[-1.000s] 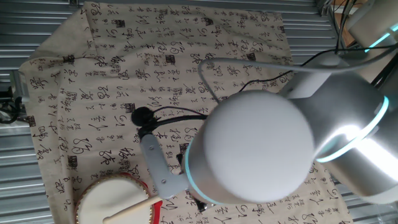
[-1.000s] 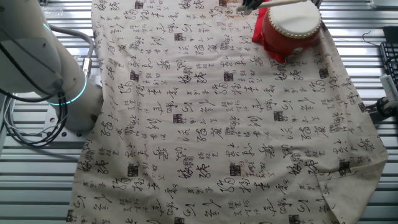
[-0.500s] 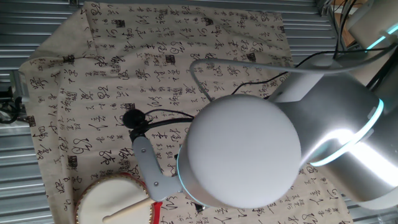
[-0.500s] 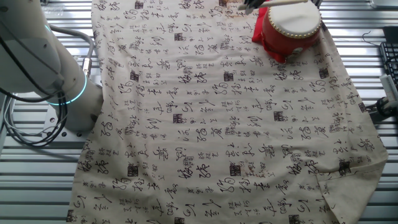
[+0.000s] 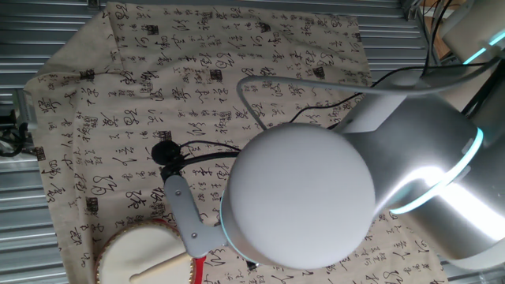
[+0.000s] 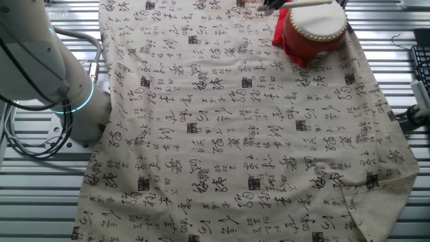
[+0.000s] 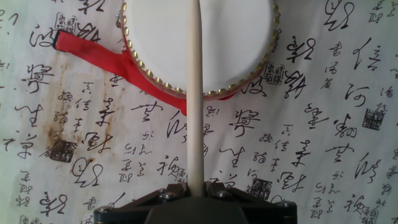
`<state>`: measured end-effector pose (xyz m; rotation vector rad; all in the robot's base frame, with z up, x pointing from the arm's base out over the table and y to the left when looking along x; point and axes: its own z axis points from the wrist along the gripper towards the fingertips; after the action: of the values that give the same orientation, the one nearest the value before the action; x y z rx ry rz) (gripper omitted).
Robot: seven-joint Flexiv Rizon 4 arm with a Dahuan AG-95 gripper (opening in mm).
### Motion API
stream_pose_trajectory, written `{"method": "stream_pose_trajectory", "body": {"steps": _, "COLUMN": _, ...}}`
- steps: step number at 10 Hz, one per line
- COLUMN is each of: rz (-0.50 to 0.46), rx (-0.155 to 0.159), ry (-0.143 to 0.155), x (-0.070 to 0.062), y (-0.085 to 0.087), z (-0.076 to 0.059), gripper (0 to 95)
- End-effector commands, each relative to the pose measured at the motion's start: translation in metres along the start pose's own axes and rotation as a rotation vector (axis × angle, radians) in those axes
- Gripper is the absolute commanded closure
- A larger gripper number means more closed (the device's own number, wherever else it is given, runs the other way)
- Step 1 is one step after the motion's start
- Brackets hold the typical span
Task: Play the drum
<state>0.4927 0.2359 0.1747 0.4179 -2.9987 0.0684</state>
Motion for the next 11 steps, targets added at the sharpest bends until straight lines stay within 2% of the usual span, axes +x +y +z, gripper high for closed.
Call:
{"method": "stream_pose_trajectory", "body": {"steps": 1, "rz": -0.002, "rx": 0.001, "ry": 0.002, "x": -0.0017, "y": -0.0007, "z": 0.0030, "gripper": 95.0}}
{"method": "stream_pose_trajectory", "body": {"steps": 3, "rz": -0.005, "rx": 0.006, "ry": 0.003, "x": -0.0032, "y": -0.0022, "z": 0.0078, "gripper": 95.0}}
{"method": "stream_pose_trajectory", "body": {"steps": 11, "rz": -0.011, "rx": 0.008, "ry": 0.008, "x": -0.0003, "y": -0.0031, "z": 0.0099, "gripper": 95.0}}
